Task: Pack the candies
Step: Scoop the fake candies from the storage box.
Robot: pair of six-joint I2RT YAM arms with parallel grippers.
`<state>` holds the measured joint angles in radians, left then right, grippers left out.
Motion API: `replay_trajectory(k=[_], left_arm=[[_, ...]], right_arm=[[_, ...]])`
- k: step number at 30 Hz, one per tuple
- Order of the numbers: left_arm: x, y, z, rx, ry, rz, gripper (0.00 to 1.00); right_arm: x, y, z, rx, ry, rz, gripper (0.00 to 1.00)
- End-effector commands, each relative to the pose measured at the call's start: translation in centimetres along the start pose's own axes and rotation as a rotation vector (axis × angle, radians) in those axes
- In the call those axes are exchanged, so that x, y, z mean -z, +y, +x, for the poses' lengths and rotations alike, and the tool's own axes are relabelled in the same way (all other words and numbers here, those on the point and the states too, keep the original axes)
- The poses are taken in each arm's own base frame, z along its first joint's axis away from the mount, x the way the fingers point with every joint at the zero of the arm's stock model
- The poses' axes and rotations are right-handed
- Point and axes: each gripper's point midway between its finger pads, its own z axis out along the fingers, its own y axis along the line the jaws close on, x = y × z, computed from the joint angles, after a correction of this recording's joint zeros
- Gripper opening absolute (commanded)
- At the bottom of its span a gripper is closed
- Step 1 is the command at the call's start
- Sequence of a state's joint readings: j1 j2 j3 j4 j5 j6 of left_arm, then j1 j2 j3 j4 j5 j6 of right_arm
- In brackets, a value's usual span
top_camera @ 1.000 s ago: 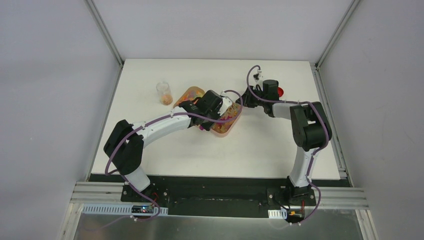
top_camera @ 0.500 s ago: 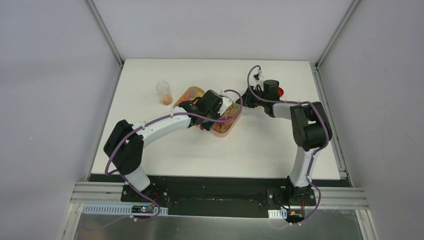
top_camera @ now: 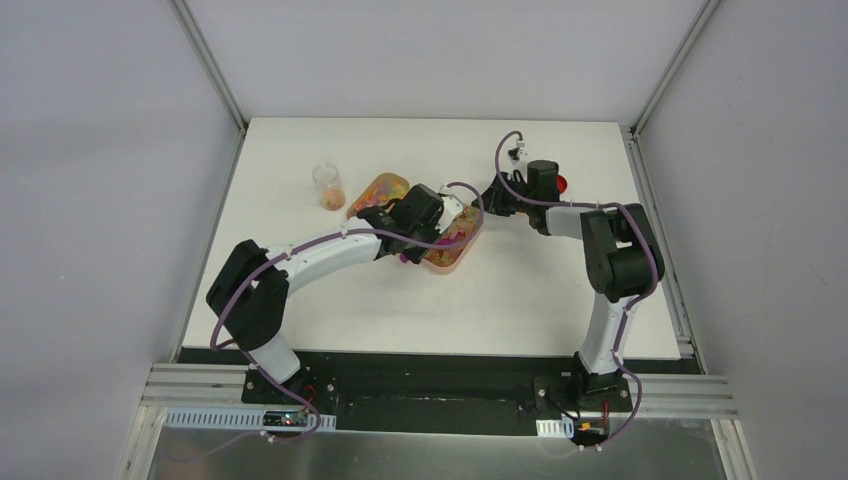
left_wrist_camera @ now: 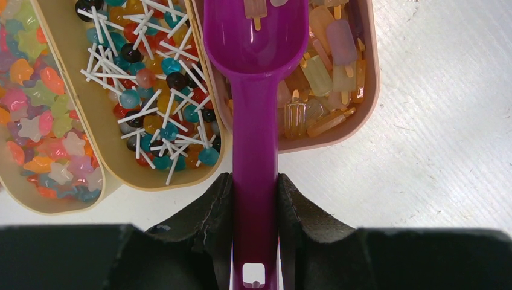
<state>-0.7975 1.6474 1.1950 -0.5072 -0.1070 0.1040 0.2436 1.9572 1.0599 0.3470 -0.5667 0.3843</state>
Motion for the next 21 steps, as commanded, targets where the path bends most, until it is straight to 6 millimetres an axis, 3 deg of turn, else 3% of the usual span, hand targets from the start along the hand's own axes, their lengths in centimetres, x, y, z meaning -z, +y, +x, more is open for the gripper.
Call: replay_trajectory(k=[1,21], left_arm=[[1.0,0.8,-0.5,0.025,-0.041,-0.027,0.0],[0.9,1.4,0.5,0.041,-0.027,-0.051,0.0]], right_arm=[[0.3,0.7,0.8,-0.013,0.032,-0.038,0.22],[0.2,0.6,0.9,-0.021,0.035,-0.038,0.22]])
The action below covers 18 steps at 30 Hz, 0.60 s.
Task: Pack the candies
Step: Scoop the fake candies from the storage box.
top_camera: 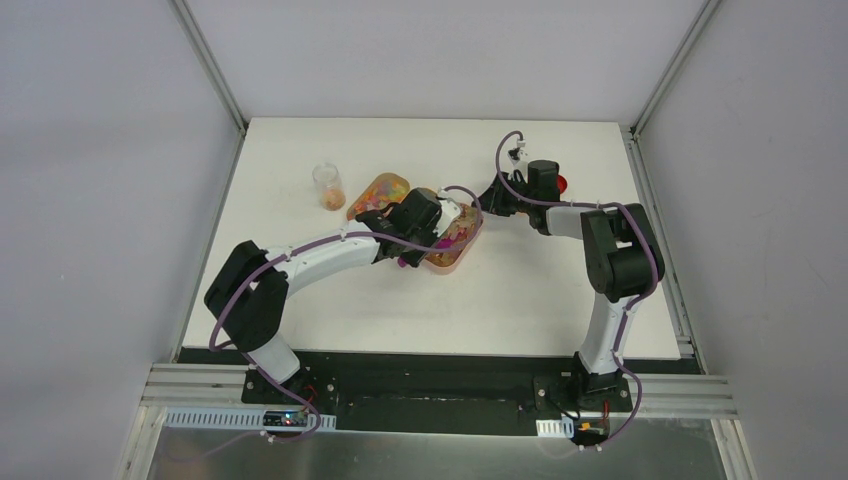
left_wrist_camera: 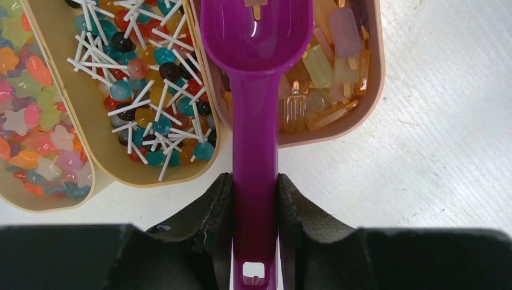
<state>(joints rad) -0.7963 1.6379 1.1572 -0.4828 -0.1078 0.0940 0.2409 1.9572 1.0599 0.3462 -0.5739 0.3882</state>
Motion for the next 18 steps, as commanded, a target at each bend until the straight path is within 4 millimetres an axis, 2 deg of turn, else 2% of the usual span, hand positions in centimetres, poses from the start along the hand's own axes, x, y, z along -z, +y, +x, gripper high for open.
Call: replay_trajectory(k=[1,12,18], left_arm=[[1.3,1.5,-0.3,0.034,-0.033,-0.054,0.0],[1.2,1.8,0.2,0.047,-0.024,-0.055,0.0],[0.9,1.6,0.2,0.054,-0.042,-0.043,0.0]], right_arm=[[0.2,0.5,0.9,-0.018,0.031,-0.032,0.23],[0.1,0.9,-0.1,-0.038,-0.006,-0.032,0.25],[0.0,1.4,-1.3,-0.038,-0.021,-0.041,0.26]])
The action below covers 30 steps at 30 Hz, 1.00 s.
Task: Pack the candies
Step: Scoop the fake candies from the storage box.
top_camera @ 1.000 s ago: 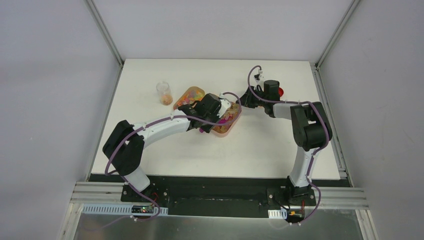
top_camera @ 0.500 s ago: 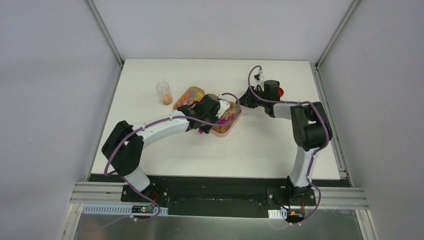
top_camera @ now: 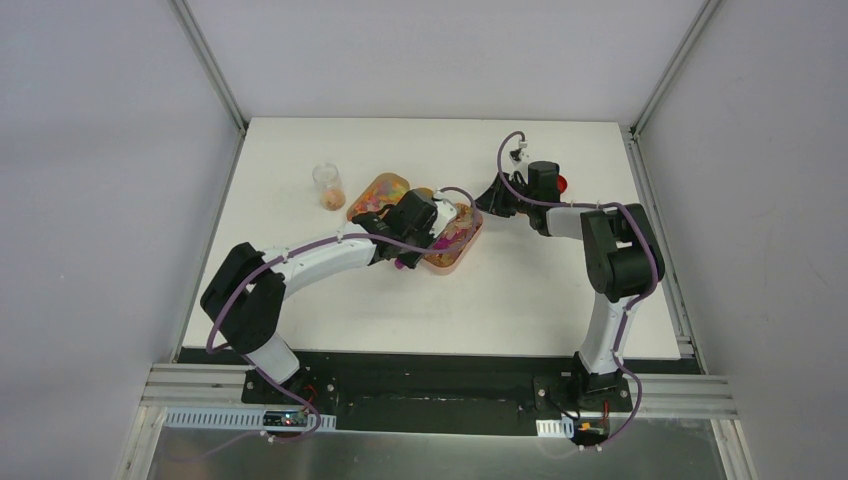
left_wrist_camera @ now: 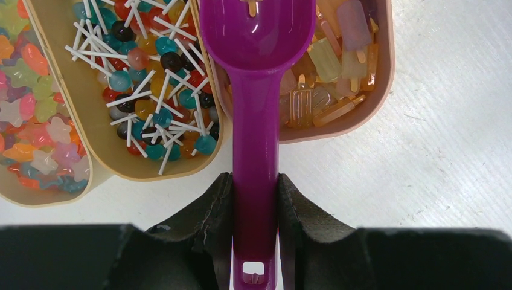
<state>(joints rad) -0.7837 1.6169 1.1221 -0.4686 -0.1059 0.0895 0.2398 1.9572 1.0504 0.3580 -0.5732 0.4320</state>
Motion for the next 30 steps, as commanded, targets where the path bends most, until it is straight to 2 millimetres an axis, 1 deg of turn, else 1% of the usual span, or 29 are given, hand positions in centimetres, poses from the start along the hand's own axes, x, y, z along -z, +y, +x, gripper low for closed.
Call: replay_trajectory(k=[1,5,14,19,30], left_arm=[[0.8,1.2,-0.5,0.039,-0.044,-0.039,0.0],[0.7,1.3,-0.4,0.037,-0.05,-0.045,0.0],[0.1,1.1,0.6,0.041,-0.044,-0.044,0.0],[0.1,0.9,0.9,0.055,-0.053,-0.039,0.0],[0.0,0.6,0.9,0.074,-0.096,-0.024,0.0]], right_arm=[[-0.1,1.4,-1.4,0.004,-0.017,-0.042,0.27],[0.0,1.4,-1.5,0.003,-0.018,-0.042,0.27],[-0.1,1.4,-1.6,-0.002,-0.016,-0.042,0.27],[0.0,1.8,-2.1,-0.002,-0.024,-0.051,0.27],[0.1,2.7,-3.2,-0.002,-0.032,-0.065,0.28]])
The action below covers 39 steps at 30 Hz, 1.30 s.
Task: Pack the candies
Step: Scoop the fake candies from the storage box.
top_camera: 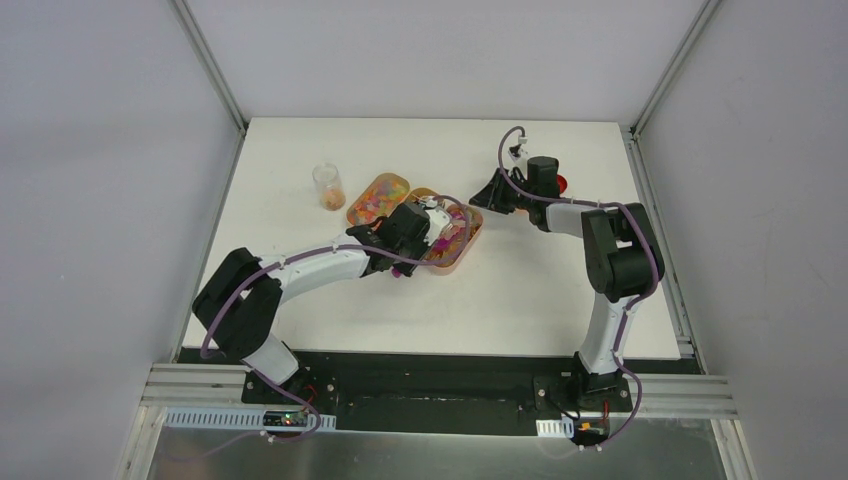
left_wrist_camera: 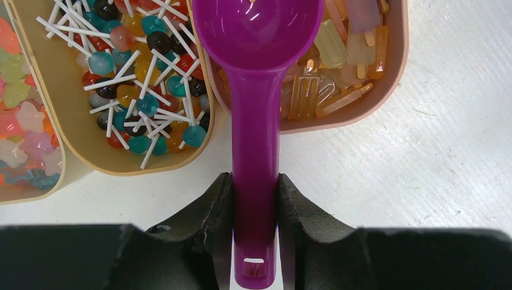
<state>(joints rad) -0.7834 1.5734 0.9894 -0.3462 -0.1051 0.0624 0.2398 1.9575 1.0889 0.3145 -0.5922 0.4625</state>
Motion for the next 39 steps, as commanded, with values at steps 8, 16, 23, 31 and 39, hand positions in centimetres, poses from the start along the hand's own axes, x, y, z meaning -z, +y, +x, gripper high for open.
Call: replay_trajectory(k=[8,16,23,31,39], left_arm=[[1.6,0.9,-1.5,0.06,-0.148,-0.026,0.0],[3.8,1.2,-3.1,0.067,-0.269,-0.027,0.0],[6.9,1.6,-5.2,0.092,-0.391,-0.033,0.0],[11.4,3.8,-7.4,0.138,-0.409,-0.122,0.0],[14.0,3.9,-6.8,0.184,-0.266,-0.112,0.0]], right_arm=[[0.6,2.9,-3.8,0.051,-0.061,-0.053,0.29],[1.7,4.2,-5.0,0.077,-0.081,-0.049,0.34],[4.1,6.3,-6.3,0.112,-0.131,-0.053,0.51],[8.4,9.1,-6.4,0.17,-0.209,-0.06,0.85],[12.4,12.4,-6.4,0.226,-0.289,-0.097,0.96]])
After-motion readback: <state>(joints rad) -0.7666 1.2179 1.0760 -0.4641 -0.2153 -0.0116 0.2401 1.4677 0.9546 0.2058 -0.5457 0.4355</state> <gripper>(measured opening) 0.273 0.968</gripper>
